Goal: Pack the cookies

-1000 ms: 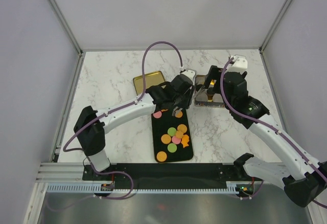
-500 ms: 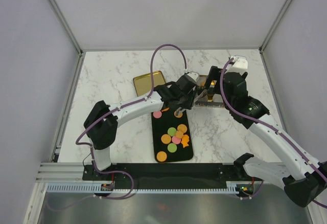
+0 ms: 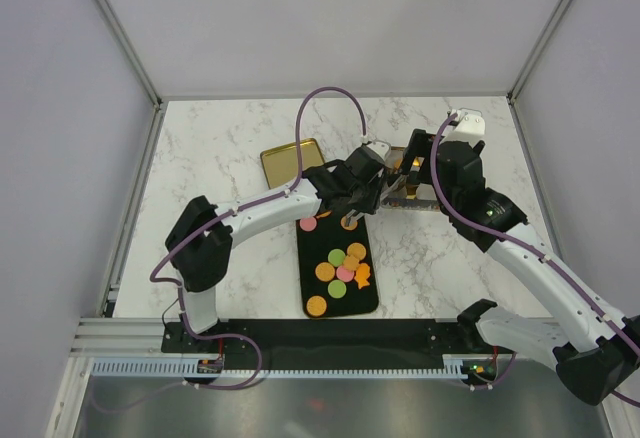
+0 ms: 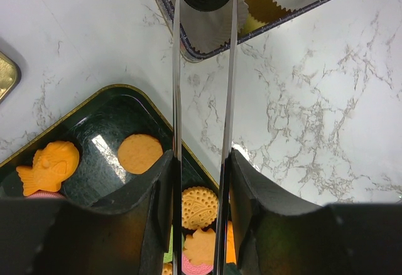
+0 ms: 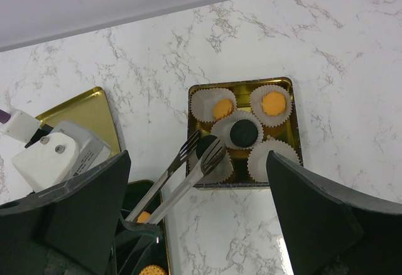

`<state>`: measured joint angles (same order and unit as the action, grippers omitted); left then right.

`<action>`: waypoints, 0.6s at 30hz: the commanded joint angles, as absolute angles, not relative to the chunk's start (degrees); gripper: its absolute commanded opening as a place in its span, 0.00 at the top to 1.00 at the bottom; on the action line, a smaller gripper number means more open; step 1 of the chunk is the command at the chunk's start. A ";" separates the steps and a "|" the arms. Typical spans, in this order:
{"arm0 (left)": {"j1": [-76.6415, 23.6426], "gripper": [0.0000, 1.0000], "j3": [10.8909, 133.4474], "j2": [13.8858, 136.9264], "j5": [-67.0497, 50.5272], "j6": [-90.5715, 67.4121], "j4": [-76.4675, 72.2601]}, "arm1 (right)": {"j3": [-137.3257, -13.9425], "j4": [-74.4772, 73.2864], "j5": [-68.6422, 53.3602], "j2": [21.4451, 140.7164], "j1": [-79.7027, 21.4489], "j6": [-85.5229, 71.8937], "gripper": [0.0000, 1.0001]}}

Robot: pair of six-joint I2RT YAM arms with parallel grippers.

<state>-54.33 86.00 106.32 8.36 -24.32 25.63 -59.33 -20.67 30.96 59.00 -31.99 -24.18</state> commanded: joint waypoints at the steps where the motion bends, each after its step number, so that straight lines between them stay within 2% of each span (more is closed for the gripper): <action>1: -53.96 0.59 86.57 104.68 8.53 -22.50 23.11 | -59.85 -20.57 31.99 58.10 -31.82 -23.99 0.02; 18: -54.14 0.55 83.32 101.51 8.53 -22.76 23.38 | -59.59 -20.48 31.99 58.18 -31.90 -23.99 0.02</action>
